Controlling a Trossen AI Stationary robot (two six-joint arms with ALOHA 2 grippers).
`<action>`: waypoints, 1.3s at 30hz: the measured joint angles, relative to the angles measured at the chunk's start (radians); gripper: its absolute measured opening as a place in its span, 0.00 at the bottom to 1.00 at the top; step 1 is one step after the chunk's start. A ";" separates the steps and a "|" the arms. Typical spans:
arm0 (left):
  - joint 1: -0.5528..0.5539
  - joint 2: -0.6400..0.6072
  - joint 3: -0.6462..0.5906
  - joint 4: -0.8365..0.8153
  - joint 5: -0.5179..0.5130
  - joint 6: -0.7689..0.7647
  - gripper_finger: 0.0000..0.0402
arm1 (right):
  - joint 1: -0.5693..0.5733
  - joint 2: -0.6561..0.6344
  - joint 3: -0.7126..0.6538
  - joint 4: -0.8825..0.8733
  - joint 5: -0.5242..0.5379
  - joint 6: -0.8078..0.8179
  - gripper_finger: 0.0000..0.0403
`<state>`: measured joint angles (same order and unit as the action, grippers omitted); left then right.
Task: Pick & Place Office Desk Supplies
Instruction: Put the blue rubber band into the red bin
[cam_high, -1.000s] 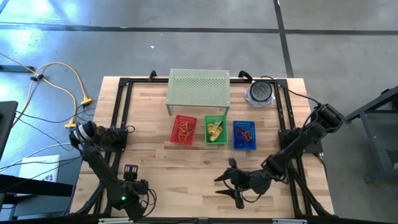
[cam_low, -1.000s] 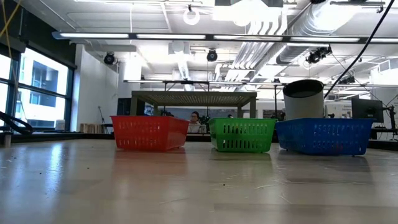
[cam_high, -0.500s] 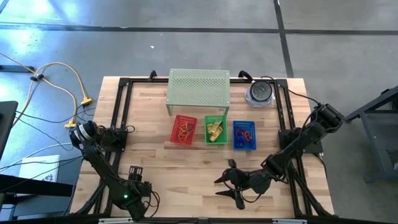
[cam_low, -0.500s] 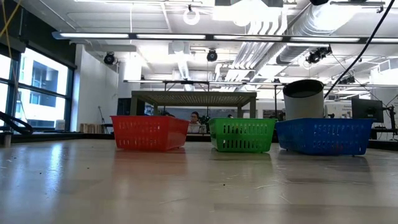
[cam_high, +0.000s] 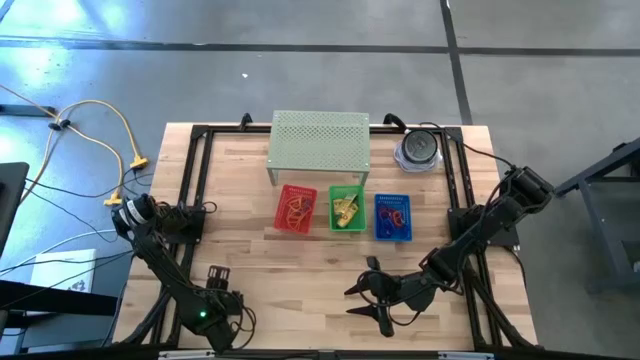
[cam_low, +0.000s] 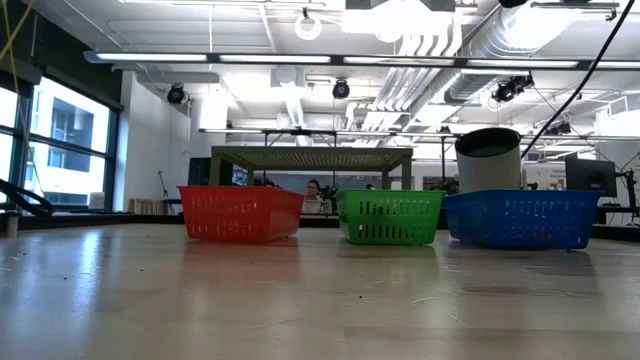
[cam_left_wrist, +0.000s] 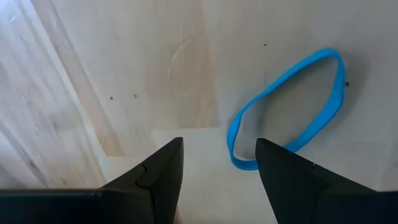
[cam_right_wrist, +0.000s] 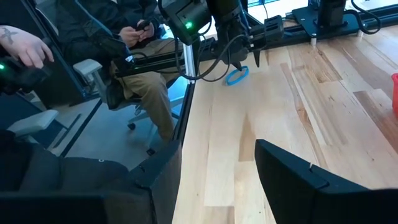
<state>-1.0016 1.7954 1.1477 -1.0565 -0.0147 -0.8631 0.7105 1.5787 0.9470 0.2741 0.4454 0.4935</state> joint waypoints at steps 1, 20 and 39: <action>0.000 0.000 0.000 0.004 0.000 0.003 0.47 | 0.000 0.000 0.000 0.000 0.000 0.001 0.48; -0.005 0.000 0.000 0.018 -0.014 0.011 0.47 | -0.006 0.000 0.000 0.000 0.027 0.034 0.48; 0.045 -0.006 -0.122 0.128 0.092 0.021 0.39 | -0.004 0.000 -0.001 0.000 0.011 0.037 0.48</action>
<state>-0.9566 1.7897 1.0257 -0.9285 0.0772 -0.8424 0.7067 1.5787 0.9463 0.2741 0.4567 0.5304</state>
